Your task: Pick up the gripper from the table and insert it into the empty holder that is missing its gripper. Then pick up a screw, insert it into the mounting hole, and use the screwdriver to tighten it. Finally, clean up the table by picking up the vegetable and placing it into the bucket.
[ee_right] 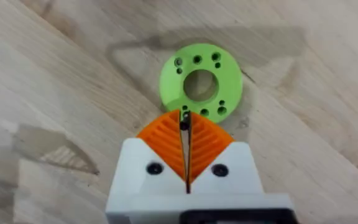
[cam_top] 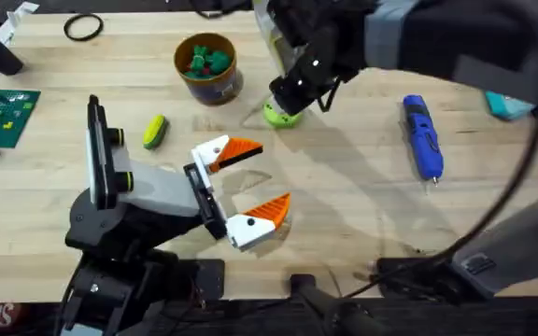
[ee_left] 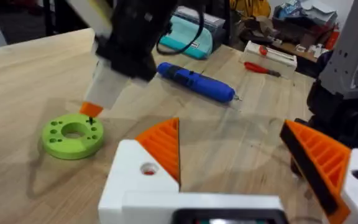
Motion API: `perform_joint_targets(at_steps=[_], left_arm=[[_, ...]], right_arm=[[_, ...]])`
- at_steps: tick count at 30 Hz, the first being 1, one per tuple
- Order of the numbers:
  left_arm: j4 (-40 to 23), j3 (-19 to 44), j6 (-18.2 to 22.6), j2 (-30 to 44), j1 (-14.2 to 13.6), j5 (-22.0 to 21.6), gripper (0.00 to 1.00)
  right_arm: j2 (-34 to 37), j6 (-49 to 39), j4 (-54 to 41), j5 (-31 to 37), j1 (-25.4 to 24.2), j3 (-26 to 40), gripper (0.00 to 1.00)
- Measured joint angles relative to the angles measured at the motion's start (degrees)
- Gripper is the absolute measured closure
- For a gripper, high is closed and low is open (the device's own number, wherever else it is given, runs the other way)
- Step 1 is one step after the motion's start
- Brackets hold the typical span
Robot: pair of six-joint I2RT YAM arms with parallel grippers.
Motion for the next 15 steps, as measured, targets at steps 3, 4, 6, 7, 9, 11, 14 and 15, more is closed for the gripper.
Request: perform_joint_targets(at_steps=[3, 4, 6, 7, 9, 11, 14, 15], left_arm=[[0.0, 0.0, 0.0, 0.02, 0.0, 0.0, 0.017], [0.0, 0.0, 0.0, 0.0, 0.0, 0.0, 0.017], [0.0, 0.0, 0.0, 0.0, 0.0, 0.0, 0.017], [0.02, 0.0, 0.0, 0.0, 0.0, 0.0, 0.017], [0.0, 0.0, 0.0, 0.02, 0.0, 0.0, 0.017], [0.0, 0.0, 0.0, 0.0, 0.0, 0.0, 0.017], [0.0, 0.0, 0.0, 0.0, 0.0, 0.0, 0.017], [0.0, 0.0, 0.0, 0.0, 0.0, 0.0, 0.017]], right_arm=[[-2.81, -0.02, -0.99, -0.11, 0.0, 0.03, 0.999], [-3.66, -0.02, -1.63, -0.16, 0.0, 0.04, 0.999], [-5.3, -0.01, -2.91, -0.19, 0.0, 0.04, 0.999], [-6.06, 0.0, -3.32, -0.19, 0.0, 0.04, 0.999], [-7.6, -0.01, -4.23, -0.19, 0.0, 0.04, 0.999], [-9.15, 0.0, -4.93, -0.19, 0.0, 0.04, 0.999], [-12.05, 0.03, -5.73, -0.78, 0.0, 0.04, 0.999], [-13.04, 0.03, -5.89, -1.4, 0.0, 0.04, 0.999]])
